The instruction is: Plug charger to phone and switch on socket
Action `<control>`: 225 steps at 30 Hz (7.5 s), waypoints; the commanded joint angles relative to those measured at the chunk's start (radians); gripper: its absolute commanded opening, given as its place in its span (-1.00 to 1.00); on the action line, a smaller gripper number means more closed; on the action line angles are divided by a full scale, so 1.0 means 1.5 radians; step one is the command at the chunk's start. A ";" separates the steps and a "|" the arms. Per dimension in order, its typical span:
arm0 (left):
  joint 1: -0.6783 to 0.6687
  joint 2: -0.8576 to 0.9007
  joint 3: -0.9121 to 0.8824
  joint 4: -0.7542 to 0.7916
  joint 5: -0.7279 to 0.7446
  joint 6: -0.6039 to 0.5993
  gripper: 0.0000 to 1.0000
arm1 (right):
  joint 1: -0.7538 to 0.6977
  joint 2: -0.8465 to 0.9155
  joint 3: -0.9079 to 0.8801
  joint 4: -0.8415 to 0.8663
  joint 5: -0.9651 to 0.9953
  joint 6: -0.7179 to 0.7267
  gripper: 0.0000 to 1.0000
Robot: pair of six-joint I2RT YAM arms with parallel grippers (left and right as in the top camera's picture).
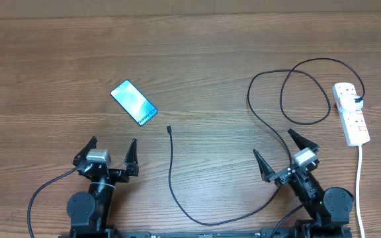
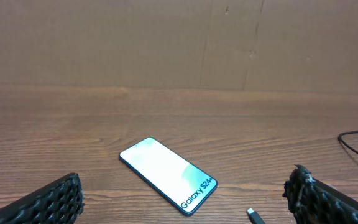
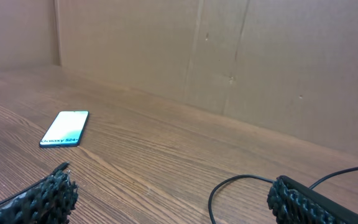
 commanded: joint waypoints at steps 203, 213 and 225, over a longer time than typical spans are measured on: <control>-0.076 1.569 1.363 -0.916 -0.056 -0.298 1.00 | -0.003 -0.006 -0.008 0.005 0.007 0.003 1.00; -0.077 1.569 1.235 -0.789 -0.050 -0.351 1.00 | -0.003 -0.006 -0.008 0.005 0.006 0.003 1.00; -0.078 1.569 1.212 -0.741 -0.046 -0.318 0.64 | -0.003 -0.006 -0.008 0.005 0.006 0.003 1.00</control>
